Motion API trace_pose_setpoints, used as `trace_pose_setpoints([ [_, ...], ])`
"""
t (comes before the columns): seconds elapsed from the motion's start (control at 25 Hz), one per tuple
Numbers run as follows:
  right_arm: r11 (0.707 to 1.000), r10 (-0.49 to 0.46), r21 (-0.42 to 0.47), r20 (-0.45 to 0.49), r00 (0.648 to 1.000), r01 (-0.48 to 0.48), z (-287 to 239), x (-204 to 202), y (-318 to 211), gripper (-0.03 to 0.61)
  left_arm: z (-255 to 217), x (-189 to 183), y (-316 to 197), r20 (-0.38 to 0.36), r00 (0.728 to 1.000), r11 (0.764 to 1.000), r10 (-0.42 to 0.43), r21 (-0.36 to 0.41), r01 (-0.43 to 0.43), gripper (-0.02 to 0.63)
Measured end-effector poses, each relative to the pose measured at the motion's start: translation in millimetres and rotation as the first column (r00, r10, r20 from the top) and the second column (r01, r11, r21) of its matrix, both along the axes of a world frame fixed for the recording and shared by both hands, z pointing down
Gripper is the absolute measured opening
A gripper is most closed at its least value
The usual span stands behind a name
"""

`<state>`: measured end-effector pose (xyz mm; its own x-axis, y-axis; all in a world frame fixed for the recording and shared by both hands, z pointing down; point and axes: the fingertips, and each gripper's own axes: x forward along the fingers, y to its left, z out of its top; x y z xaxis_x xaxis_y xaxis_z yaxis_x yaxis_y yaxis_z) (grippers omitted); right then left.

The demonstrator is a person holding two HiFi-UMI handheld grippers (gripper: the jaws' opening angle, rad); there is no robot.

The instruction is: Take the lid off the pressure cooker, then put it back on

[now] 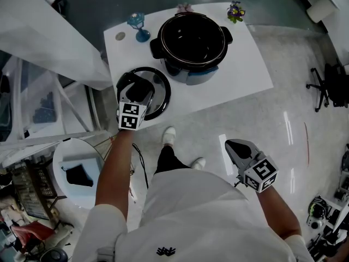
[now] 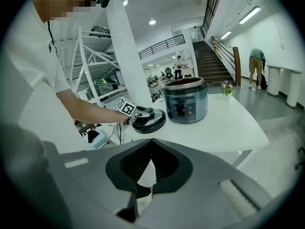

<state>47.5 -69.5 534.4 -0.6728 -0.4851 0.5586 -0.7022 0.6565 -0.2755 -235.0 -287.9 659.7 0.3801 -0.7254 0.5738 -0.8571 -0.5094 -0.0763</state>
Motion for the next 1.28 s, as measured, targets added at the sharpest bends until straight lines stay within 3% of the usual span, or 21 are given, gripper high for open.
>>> trace_pose_setpoints([
  [0.84,1.000,-0.007,-0.002,0.009,1.000,0.007,3.7,-6.7,-1.2,0.014,-0.2,0.4,-0.7,-0.005,1.000,0.999,0.000,0.041,0.001,0.291],
  [1.28,1.000,0.002,0.009,0.003,1.000,-0.002,1.1,-4.8,-5.7,0.014,0.1,0.4,-1.1,-0.004,1.000,1.000,-0.005,0.009,0.005,0.288],
])
